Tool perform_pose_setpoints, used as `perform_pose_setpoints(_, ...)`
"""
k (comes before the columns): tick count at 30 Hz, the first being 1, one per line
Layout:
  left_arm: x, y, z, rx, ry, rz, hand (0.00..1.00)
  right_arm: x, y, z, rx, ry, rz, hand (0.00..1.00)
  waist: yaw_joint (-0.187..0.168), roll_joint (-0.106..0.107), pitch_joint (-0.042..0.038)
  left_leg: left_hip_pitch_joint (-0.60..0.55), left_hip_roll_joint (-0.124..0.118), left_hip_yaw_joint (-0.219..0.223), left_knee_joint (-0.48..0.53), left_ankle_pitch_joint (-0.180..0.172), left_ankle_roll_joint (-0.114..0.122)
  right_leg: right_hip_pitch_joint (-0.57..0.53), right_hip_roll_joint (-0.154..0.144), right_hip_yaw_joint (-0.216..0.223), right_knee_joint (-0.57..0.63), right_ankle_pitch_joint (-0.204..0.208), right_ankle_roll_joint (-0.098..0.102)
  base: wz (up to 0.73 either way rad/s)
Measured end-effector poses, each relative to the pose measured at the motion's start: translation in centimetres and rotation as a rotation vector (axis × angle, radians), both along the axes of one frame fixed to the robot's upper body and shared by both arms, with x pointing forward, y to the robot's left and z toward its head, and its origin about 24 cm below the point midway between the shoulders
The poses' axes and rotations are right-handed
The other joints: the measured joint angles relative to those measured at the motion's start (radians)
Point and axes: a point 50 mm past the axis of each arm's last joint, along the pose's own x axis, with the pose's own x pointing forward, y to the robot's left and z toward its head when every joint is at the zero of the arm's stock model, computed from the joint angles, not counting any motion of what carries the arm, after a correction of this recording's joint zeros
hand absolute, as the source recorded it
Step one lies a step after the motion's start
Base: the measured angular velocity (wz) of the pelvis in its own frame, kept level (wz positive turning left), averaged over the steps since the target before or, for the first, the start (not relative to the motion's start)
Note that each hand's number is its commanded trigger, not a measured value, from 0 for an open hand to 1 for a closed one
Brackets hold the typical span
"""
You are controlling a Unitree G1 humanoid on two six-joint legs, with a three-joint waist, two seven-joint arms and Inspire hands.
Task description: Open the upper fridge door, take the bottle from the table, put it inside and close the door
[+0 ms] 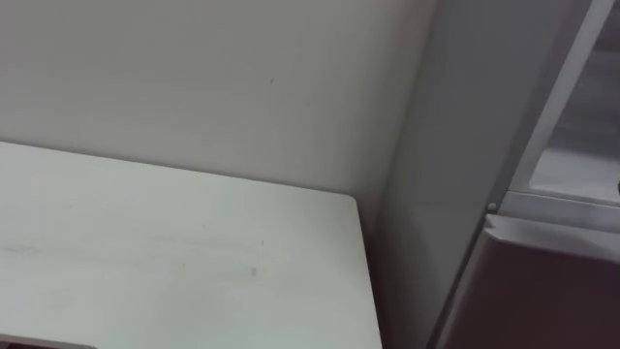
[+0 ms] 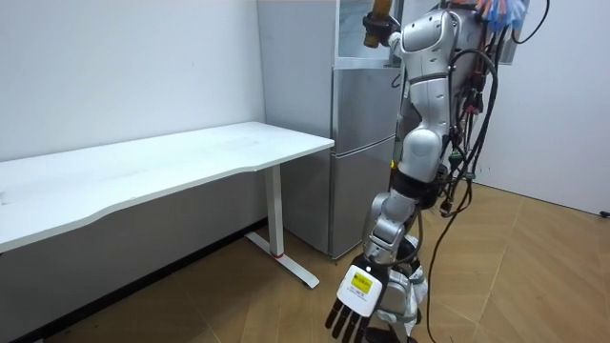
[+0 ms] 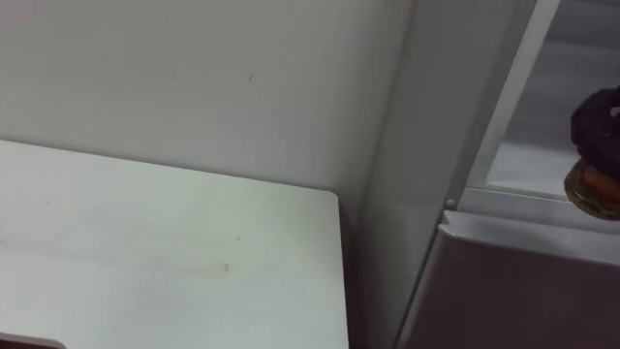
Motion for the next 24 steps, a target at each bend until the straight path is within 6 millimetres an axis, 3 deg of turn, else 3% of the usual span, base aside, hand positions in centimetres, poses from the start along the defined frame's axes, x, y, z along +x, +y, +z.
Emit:
perform_pose_setpoints(6, -0.2, 0.3, 0.1, 0.012, -0.008, 0.016, 0.0, -0.4, -0.7, -0.9, 0.013, 0.034, -0.034, 1.0, -0.015, 0.008, -0.0003, 0.002, 0.001, 0.007, -0.001, 0.0, -0.001, -0.002, 0.001, 0.004, 0.001, 0.0, 0.0, -0.02)
perform_pose_setpoints(13, -0.1, 0.1, 0.1, 0.014, -0.008, 0.006, 0.0, -0.2, -1.6, -2.3, 0.055, 0.091, -0.081, 1.0, 0.004, 0.004, 0.0015, -0.007, 0.001, 0.021, -0.002, -0.001, -0.002, -0.022, -0.001, 0.01, 0.023, -0.001, 0.0, -0.07)
perform_pose_setpoints(17, 0.0, 0.2, 0.2, 0.019, -0.014, 0.003, 0.0, -0.1, -1.7, -2.4, 0.085, 0.086, -0.08, 1.0, 0.011, 0.003, 0.0008, -0.016, 0.001, 0.022, 0.0, 0.0, -0.003, -0.028, -0.002, -0.004, 0.024, -0.001, -0.001, 0.0)
perform_pose_setpoints(24, -0.4, 0.2, 0.2, 0.015, 0.014, -0.014, 0.0, 1.4, -3.6, -3.2, 0.178, 0.136, -0.159, 1.0, 0.04, -0.001, 0.0022, -0.016, 0.001, 0.02, 0.0, 0.0, -0.002, -0.02, -0.007, -0.053, 0.023, -0.001, -0.001, 0.0)
